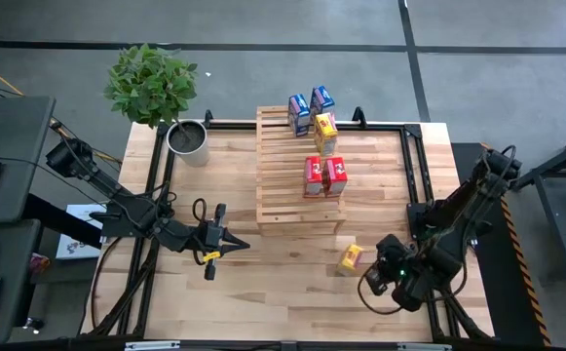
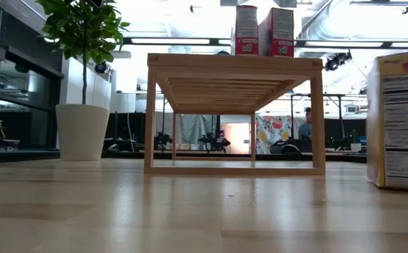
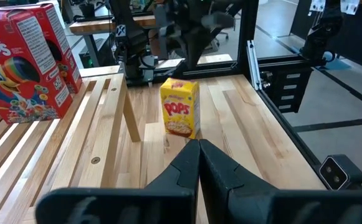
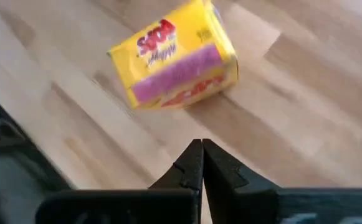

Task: Stack cereal on shelf
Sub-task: Put the yellow cereal box on the shelf aligned with the other yellow cereal box

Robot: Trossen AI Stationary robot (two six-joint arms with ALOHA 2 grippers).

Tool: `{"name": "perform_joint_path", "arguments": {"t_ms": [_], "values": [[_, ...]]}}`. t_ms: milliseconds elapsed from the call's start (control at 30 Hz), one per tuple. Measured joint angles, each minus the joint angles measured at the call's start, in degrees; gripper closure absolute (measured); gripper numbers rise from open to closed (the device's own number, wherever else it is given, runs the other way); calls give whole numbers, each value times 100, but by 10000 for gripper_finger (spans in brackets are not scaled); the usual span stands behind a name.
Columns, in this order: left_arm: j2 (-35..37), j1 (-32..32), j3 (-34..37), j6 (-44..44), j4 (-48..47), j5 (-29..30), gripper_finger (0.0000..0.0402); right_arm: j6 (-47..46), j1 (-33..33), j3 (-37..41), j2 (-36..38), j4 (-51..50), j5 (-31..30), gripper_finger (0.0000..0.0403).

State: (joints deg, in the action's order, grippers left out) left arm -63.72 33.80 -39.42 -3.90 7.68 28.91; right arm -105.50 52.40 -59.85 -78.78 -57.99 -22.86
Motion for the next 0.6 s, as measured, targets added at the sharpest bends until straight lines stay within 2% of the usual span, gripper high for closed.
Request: {"name": "perform_joint_path", "arguments": {"t_ms": [167, 333, 467, 600], "values": [[0, 0, 0, -50, -6, 0, 401, -1241, -281, -511, 2, -749, 629, 377], [0, 0, 0, -57, -55, -168, 402, -1565, -607, -768, 2, -976, 888, 305], [0, 2, 0, -169, -100, -376, 402, -1899, -931, -882, 4, -910, 424, 234], [0, 2, 0, -362, -273, -515, 402, -2311, -1338, -885, -71, -319, -44, 167]]}}
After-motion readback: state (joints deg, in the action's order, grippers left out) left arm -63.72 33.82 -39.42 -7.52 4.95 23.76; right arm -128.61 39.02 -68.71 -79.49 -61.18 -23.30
